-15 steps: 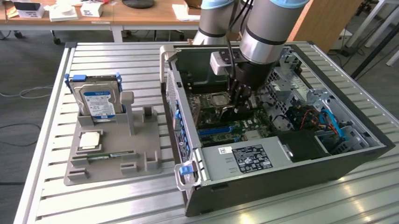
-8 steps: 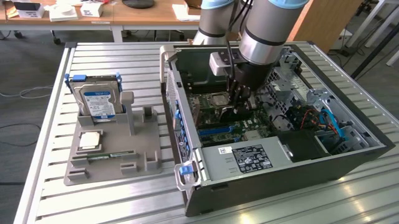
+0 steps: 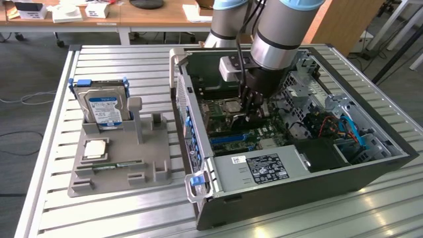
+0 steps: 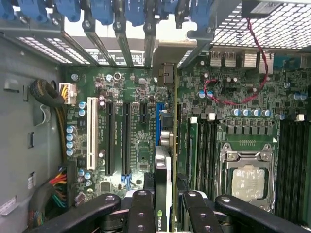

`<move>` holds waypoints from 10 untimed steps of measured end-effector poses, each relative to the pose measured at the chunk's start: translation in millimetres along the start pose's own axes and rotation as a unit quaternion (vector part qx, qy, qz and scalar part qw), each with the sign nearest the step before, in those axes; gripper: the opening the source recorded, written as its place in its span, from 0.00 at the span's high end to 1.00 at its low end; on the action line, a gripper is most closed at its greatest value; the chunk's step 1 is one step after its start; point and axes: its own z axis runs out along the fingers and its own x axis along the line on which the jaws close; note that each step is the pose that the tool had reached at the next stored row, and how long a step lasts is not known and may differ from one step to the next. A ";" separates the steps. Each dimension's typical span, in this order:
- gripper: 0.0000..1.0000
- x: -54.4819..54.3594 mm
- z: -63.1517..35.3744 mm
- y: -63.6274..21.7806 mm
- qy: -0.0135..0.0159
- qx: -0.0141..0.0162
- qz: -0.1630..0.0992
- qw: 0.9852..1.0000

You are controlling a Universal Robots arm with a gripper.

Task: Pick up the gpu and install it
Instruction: 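Insert the gpu into the slot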

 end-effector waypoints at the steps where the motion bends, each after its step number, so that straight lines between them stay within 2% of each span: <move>1: 0.73 0.0 0.4 0.7 0.000 0.000 0.000 1.000; 10: 0.73 0.3 6.6 3.9 0.000 0.000 0.000 1.000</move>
